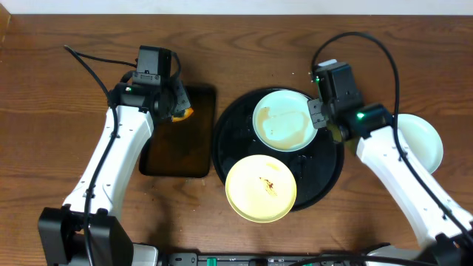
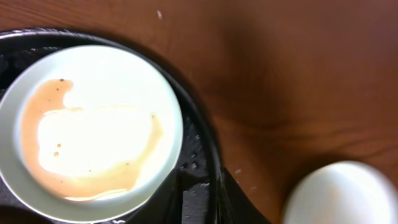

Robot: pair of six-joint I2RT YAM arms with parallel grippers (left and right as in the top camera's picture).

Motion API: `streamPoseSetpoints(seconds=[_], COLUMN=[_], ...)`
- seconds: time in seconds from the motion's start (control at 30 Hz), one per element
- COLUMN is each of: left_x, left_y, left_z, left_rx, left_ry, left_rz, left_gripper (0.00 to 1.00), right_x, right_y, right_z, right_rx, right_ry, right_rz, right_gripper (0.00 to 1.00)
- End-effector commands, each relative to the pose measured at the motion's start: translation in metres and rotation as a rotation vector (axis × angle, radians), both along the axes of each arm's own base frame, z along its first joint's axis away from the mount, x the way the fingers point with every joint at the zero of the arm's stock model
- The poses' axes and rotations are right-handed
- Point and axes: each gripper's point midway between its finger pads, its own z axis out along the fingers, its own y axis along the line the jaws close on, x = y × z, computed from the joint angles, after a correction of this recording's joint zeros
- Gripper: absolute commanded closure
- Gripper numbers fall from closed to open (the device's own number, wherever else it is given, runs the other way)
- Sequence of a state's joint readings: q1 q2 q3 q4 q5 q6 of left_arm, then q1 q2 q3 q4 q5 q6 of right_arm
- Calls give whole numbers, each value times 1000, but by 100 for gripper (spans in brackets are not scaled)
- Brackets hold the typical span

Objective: Clean dirty plates on tray and stack at the side
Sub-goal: 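Return the sponge to the black tray and grasp the blue plate rim with right gripper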

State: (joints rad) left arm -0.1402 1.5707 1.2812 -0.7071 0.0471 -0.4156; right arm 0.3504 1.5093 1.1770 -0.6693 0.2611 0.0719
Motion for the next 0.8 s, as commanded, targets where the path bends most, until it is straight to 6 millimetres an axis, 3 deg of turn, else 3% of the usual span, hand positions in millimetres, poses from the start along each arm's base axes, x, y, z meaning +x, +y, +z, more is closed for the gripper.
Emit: streamPoseSetpoints(seconds=[0.0, 0.27, 0.43, 0.63, 0.77], left_x=[-3, -5, -5, -5, -5], left_y=[1, 1, 1, 1, 1], left_z=[-6, -7, -7, -7, -7], left_rx=[0, 4, 4, 4, 4], left_ry=[19, 28, 28, 28, 28], left_rz=[-2, 0, 0, 0, 0], left_gripper=[92, 92, 92, 92, 92], right_x=[-1, -5, -7, -3, -1], right_y=[1, -10, -11, 8, 9], right_z=[-35, -96, -122, -139, -142], right_rx=[189, 338, 403, 500, 512], right_ry=[129, 347, 427, 473, 471], right_rz=[-138, -224, -245, -206, -228], right_gripper=[84, 87, 86, 83, 82])
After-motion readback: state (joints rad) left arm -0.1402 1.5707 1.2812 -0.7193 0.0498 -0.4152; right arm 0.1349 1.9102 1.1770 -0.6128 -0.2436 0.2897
